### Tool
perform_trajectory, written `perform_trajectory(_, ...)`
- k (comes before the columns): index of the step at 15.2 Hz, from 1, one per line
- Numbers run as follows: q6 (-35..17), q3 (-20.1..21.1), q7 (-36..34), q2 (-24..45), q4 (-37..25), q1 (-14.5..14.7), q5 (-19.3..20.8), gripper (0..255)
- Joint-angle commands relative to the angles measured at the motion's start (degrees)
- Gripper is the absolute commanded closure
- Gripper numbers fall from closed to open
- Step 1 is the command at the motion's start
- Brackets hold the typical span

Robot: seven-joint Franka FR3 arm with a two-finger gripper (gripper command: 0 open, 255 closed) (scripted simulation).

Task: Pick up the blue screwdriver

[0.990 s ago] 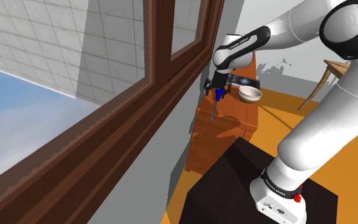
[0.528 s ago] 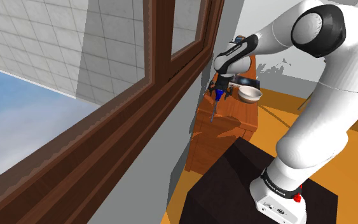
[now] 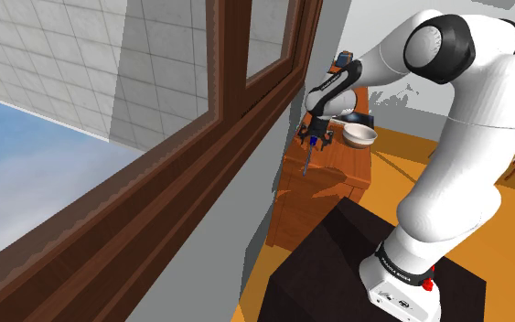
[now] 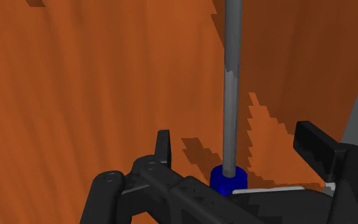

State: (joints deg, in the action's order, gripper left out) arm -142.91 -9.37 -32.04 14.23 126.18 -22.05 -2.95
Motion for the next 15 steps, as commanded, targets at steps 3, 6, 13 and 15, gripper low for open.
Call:
perform_trajectory(3, -1.03, 0.08, 0.26, 0.89, 0.12, -0.13, -0.27, 255)
perform_trajectory(6, -1.02, 0.08, 0.20, 0.79, 0.21, -0.10, -0.24, 255)
perform_trajectory(13, -0.32, -0.01, 0.10, 0.21, 0.08, -0.03, -0.07, 255)
perform_trajectory(15, 1.05, -0.15, -0.12, -0.95, -0.15, 0.07, 0.26, 255)
